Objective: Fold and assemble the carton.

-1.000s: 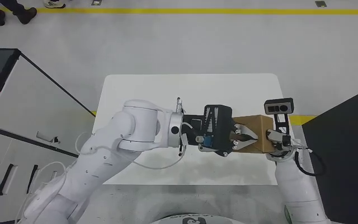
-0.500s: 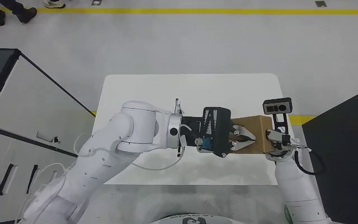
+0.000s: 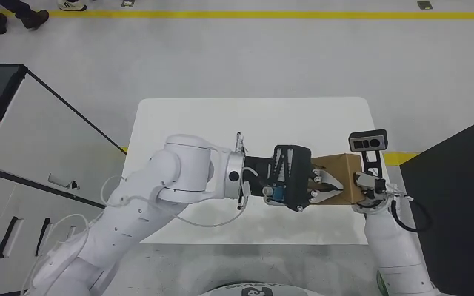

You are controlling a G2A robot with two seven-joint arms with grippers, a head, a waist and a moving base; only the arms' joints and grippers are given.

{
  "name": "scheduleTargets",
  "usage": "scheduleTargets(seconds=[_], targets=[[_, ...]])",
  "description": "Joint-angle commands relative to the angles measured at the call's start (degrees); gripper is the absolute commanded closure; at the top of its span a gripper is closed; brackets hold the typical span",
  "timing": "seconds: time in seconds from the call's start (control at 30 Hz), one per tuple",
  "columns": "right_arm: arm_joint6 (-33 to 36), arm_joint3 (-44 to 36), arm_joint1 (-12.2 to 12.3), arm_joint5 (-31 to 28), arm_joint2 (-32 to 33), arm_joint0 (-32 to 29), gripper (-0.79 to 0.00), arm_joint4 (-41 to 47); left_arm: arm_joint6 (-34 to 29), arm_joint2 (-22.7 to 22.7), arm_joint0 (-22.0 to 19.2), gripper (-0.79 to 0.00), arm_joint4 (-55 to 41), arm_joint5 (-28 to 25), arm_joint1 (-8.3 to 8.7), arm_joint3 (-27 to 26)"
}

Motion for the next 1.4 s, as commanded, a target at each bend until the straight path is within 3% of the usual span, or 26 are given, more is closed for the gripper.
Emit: scheduleTargets(seconds=[0.0,0.8,1.37], targets=[[0.0,-0.1,0.1,0.0,0.0,-0.1,0.0,-0.1,0.1,0.1,-0.1,0.0,0.0,0.0,-0.04,0.1],[0.0,-0.7,0.6,0.0,-0.7,-0.3,0.0,-0.3,0.9,0.8,0.1,0.0,0.7,0.4,-0.38,0.6],[0.0,0.4,0.5,0.0,0.2,-0.3,0.0,1.2,-0.3,-5.2,1.1,0.0,0.8,0.4,0.62,-1.4]])
